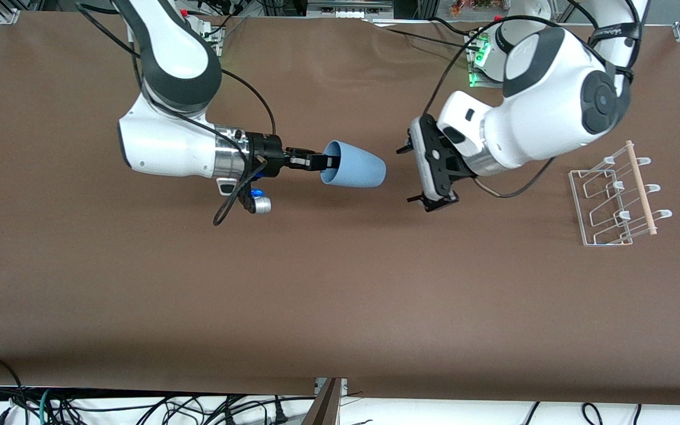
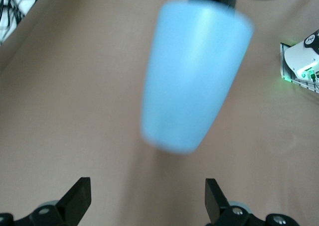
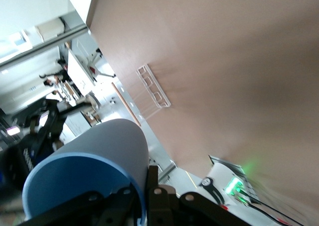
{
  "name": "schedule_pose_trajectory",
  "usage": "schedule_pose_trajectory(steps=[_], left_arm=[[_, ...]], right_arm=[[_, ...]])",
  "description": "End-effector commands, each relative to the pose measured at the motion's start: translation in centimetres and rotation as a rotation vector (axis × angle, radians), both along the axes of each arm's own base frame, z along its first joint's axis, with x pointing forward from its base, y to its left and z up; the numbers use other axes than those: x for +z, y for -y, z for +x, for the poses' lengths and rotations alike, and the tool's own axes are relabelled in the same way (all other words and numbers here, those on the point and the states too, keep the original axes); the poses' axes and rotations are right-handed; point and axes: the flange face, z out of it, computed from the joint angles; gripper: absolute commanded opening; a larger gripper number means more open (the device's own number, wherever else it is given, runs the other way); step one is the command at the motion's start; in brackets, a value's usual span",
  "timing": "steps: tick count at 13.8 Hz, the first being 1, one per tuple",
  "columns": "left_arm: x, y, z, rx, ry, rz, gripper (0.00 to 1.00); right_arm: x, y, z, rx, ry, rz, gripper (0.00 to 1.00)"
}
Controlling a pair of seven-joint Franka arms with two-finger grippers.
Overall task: Transfer cup to left arm and place on rack
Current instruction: 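Close the left gripper around the cup's base, then open the right gripper while the left gripper carries the cup away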
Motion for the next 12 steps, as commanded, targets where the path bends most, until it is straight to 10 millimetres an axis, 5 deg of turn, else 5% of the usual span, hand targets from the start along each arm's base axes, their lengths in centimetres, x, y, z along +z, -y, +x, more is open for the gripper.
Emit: schedule_pose_trajectory(steps=[1,6,7,8,9,10,12], left_arm=[[-1.2,1.9,-1.3,-0.026,0.038,-0.032,1.0],[-1.7,3.6,-1.9,-0.037,0.062,-0.036,1.0],[-1.9,3.7,-2.0,-0.041,0.061,-0.034,0.88],[-2.0,3.9,-2.1,-0.045,0.058,-0.035,0.44],[-1.8,4.1,-2.3,-0.048,0.061,-0.036,0.22],[-1.8,4.0,-2.2,-0.046,0.061,-0.036,0.11],[-1.8,3.8,-2.1,-0.045,0.062,-0.036,0.09]], right_arm=[[-0.1,-1.0,-0.4,-0.032,-0.024,0.017,0.0],[-0.4,-1.4,-0.6,-0.027,-0.03,0.015,0.0],[-0.4,-1.4,-0.6,-0.026,-0.029,0.014,0.0],[-0.4,-1.4,-0.6,-0.027,-0.03,0.015,0.0],[-0.4,-1.4,-0.6,-0.025,-0.03,0.015,0.0],[-0.3,-1.4,-0.6,-0.026,-0.027,0.015,0.0],[-0.4,-1.4,-0.6,-0.029,-0.034,0.013,0.0]])
